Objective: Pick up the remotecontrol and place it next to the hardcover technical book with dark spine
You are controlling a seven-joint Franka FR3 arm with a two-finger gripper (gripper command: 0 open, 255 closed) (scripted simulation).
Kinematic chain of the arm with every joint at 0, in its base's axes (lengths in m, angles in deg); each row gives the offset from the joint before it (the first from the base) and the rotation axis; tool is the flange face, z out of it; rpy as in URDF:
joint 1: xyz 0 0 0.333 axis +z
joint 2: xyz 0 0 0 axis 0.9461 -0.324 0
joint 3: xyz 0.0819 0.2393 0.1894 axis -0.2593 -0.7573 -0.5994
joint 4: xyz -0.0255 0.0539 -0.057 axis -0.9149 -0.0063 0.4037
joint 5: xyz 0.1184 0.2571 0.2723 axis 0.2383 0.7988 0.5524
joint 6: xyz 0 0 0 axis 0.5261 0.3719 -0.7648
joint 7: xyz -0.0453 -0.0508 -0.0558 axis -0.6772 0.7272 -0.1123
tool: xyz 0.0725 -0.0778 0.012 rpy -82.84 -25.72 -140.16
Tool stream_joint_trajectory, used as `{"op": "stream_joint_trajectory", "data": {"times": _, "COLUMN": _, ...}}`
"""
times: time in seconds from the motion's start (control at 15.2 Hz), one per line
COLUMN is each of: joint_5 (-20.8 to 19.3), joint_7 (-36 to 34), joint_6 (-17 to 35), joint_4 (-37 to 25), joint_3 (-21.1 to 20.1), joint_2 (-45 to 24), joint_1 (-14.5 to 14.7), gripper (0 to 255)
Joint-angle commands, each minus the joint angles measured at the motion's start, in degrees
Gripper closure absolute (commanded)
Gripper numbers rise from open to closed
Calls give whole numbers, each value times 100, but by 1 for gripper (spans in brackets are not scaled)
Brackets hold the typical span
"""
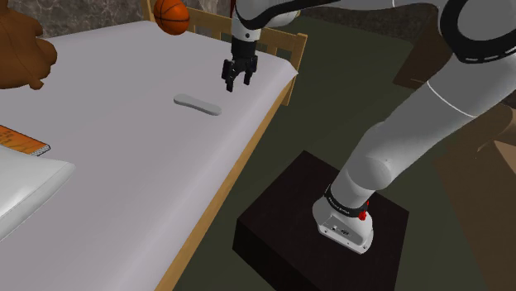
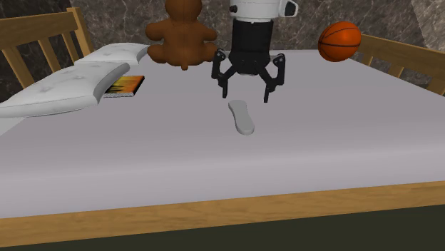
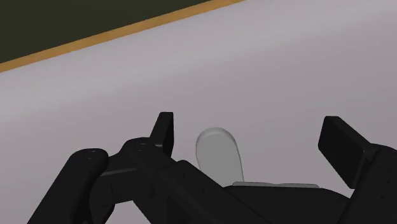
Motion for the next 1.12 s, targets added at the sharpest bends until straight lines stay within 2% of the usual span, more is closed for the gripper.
{"op": "stream_joint_trajectory", "data": {"times": 0.0, "joint_5": -25, "joint_7": 163, "joint_6": 175, "joint_4": -259, "joint_3": 8, "joint_2": -441, "joint_1": 13, "gripper": 0}}
{"op": "stream_joint_trajectory", "data": {"times": 0.53, "joint_5": -146, "joint_7": 680, "joint_6": 505, "joint_4": -1712, "joint_3": -38, "joint_2": -2266, "joint_1": 68, "gripper": 0}}
{"op": "stream_joint_trajectory", "data": {"times": 0.99, "joint_5": -306, "joint_7": 1050, "joint_6": 397, "joint_4": -3444, "joint_3": -115, "joint_2": -3925, "joint_1": 151, "gripper": 0}}
{"op": "stream_joint_trajectory", "data": {"times": 1.06, "joint_5": -309, "joint_7": 1056, "joint_6": 392, "joint_4": -3480, "joint_3": -115, "joint_2": -3956, "joint_1": 153, "gripper": 0}}
